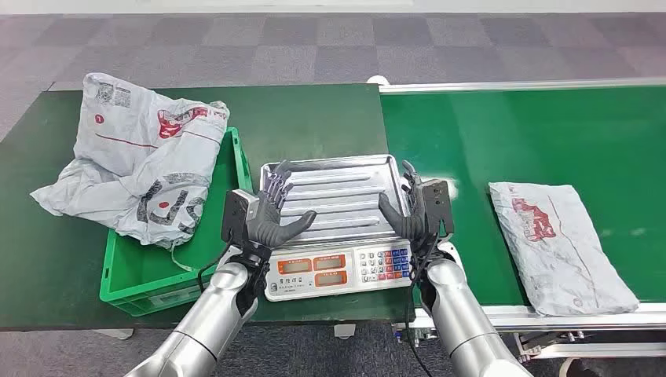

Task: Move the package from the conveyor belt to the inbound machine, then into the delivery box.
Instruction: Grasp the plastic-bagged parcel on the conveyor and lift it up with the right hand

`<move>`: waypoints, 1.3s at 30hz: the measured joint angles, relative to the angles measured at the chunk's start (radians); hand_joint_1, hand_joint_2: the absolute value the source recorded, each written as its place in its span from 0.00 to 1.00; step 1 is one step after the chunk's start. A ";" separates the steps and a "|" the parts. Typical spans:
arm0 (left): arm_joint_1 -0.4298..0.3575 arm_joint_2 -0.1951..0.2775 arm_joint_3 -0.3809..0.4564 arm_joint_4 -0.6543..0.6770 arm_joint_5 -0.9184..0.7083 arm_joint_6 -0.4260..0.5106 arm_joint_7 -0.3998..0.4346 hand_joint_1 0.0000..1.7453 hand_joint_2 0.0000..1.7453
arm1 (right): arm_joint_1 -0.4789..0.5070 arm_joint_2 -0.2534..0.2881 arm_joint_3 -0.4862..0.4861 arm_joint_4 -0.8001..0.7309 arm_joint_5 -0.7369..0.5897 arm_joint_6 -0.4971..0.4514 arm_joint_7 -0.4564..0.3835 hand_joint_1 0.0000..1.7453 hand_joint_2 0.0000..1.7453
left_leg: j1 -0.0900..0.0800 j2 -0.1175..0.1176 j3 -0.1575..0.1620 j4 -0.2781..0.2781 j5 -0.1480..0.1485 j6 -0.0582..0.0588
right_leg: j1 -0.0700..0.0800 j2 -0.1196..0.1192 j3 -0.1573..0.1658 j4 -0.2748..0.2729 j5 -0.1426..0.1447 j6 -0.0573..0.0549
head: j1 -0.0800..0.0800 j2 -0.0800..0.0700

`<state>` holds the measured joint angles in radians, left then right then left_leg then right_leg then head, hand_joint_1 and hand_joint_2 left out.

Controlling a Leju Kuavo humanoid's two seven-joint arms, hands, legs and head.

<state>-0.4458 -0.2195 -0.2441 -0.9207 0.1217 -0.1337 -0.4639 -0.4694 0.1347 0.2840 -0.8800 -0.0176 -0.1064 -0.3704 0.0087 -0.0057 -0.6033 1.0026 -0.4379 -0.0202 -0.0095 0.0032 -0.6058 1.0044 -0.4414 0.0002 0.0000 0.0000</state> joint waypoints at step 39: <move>0.128 0.018 0.065 -0.161 0.004 0.018 0.012 0.00 1.00 | 0.233 -0.106 -0.217 -0.235 0.385 -0.326 0.104 0.00 1.00 | 0.000 0.000 0.000 0.000 -0.001 0.001 | -0.001 0.000 0.000 0.000 -0.001 0.001 | 0.000 0.000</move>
<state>-0.3177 -0.2011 -0.1795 -1.0821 0.1259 -0.1156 -0.4517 -0.2359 0.0291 0.0672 -1.1147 0.3670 -0.4326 -0.2667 0.0084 -0.0056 -0.6029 1.0024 -0.4393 -0.0191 -0.0100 0.0030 -0.6058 1.0041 -0.4425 0.0007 0.0000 0.0000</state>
